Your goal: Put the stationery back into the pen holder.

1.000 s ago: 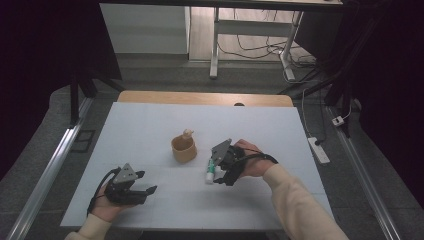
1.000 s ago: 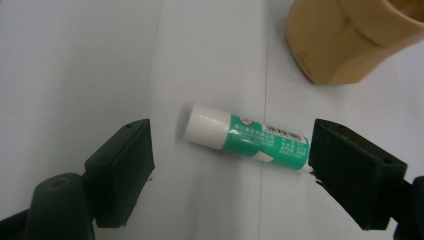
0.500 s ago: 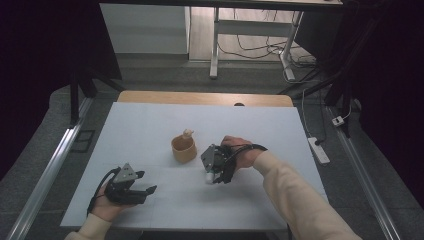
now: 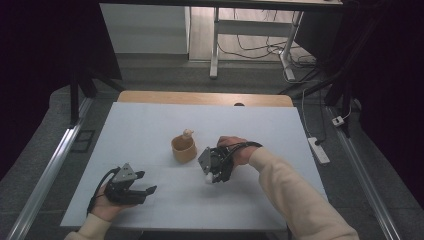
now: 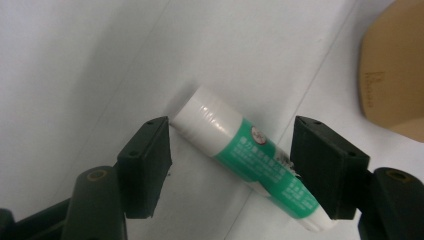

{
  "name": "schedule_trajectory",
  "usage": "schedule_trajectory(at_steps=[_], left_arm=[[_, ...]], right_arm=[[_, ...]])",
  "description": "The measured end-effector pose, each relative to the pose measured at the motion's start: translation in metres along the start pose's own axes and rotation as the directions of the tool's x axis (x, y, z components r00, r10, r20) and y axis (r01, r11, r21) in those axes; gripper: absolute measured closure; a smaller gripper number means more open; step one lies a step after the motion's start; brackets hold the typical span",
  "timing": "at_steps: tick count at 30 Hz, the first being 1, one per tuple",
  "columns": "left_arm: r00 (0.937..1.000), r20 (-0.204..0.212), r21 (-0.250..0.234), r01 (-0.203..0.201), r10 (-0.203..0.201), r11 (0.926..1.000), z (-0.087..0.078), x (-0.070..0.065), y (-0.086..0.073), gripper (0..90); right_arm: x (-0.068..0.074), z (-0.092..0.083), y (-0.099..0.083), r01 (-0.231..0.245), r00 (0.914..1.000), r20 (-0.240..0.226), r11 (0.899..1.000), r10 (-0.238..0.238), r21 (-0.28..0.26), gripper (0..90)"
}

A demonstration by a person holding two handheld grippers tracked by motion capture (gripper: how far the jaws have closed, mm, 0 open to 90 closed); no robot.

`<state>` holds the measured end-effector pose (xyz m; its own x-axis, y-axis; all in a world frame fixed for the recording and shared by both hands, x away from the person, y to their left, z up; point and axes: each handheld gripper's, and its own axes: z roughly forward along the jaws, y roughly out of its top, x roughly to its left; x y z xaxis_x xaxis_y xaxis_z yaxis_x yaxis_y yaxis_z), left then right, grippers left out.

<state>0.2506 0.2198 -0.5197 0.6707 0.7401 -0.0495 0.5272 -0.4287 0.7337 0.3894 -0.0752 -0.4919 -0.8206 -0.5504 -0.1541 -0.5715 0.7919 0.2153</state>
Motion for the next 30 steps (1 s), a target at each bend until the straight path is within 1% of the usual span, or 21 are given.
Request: schedule_trajectory(at_steps=[5, 6, 8, 11, 14, 16, 19, 22, 24, 25, 26, 27, 28, 29, 30], left_arm=[[1.0000, 0.001, 0.001, -0.002, 0.002, 1.0000, 0.000, 0.000, 0.000, 29.8], [1.0000, 0.001, 0.000, -0.002, 0.002, 1.0000, 0.000, 0.000, 0.000, 29.7], [1.0000, 0.001, 0.001, -0.003, 0.003, 1.0000, 0.000, 0.000, 0.000, 29.8], [1.0000, 0.001, 0.001, -0.004, 0.004, 1.0000, 0.000, 0.000, 0.000, 29.8], [1.0000, 0.000, 0.002, -0.005, 0.005, 1.0000, 0.000, 0.000, 0.000, 29.9], [1.0000, 0.000, 0.001, -0.005, 0.005, 1.0000, 0.000, 0.000, 0.000, 30.0], [1.0000, 0.000, 0.000, -0.005, 0.005, 1.0000, 0.000, 0.000, 0.000, 30.1], [1.0000, -0.002, 0.000, -0.005, 0.005, 1.0000, 0.000, 0.000, 0.000, 30.1], [1.0000, -0.003, -0.002, -0.003, 0.003, 1.0000, 0.000, 0.001, 0.000, 30.2], [1.0000, -0.003, -0.002, -0.002, 0.002, 1.0000, 0.000, 0.001, -0.001, 30.2], [1.0000, -0.004, -0.002, -0.002, 0.002, 1.0000, -0.001, 0.001, -0.001, 30.2], [1.0000, -0.004, -0.002, -0.002, 0.002, 1.0000, -0.001, 0.001, -0.001, 30.3], [1.0000, -0.005, -0.002, -0.001, 0.001, 1.0000, -0.001, 0.001, -0.001, 30.3], [1.0000, -0.005, -0.002, -0.002, 0.002, 1.0000, -0.001, 0.001, -0.001, 30.3], [1.0000, -0.006, -0.002, -0.002, 0.002, 1.0000, -0.001, 0.001, -0.001, 30.3]], right_arm=[[-0.002, 0.008, 0.000, 0.010, 0.9998, -0.019, 1.000, -0.010, 0.013, 36.1], [-0.003, 0.009, 0.000, 0.001, 0.9997, -0.025, 1.000, -0.001, 0.010, 36.2], [-0.004, 0.008, -0.002, -0.006, 0.9997, -0.023, 1.000, 0.006, 0.009, 36.8], [-0.005, 0.008, -0.004, -0.022, 0.9995, -0.025, 1.000, 0.021, -0.006, 35.9], [-0.005, 0.009, -0.005, -0.026, 0.9994, -0.024, 1.000, 0.026, -0.010, 36.1], [-0.006, 0.009, -0.005, -0.023, 0.9990, -0.038, 1.000, 0.022, -0.009, 39.4], [-0.008, 0.009, -0.007, -0.035, 0.9976, -0.060, 0.999, 0.034, -0.022, 42.8], [-0.010, 0.009, -0.008, -0.053, 0.9950, -0.086, 0.998, 0.051, -0.019, 48.3], [-0.011, 0.008, -0.009, -0.076, 0.9915, -0.106, 0.997, 0.074, -0.011, 52.3], [-0.011, 0.009, -0.009, -0.084, 0.9905, -0.111, 0.996, 0.082, -0.017, 55.3], [-0.012, 0.008, -0.010, -0.102, 0.9876, -0.121, 0.995, 0.100, -0.009, 57.4], [-0.012, 0.008, -0.010, -0.111, 0.9857, -0.129, 0.994, 0.109, -0.009, 58.6], [-0.012, 0.008, -0.010, -0.119, 0.9843, -0.133, 0.993, 0.116, -0.009, 59.6], [-0.013, 0.009, -0.011, -0.118, 0.9847, -0.131, 0.993, 0.115, -0.017, 60.6], [-0.013, 0.008, -0.011, -0.130, 0.9832, -0.131, 0.991, 0.127, -0.012, 62.0]])
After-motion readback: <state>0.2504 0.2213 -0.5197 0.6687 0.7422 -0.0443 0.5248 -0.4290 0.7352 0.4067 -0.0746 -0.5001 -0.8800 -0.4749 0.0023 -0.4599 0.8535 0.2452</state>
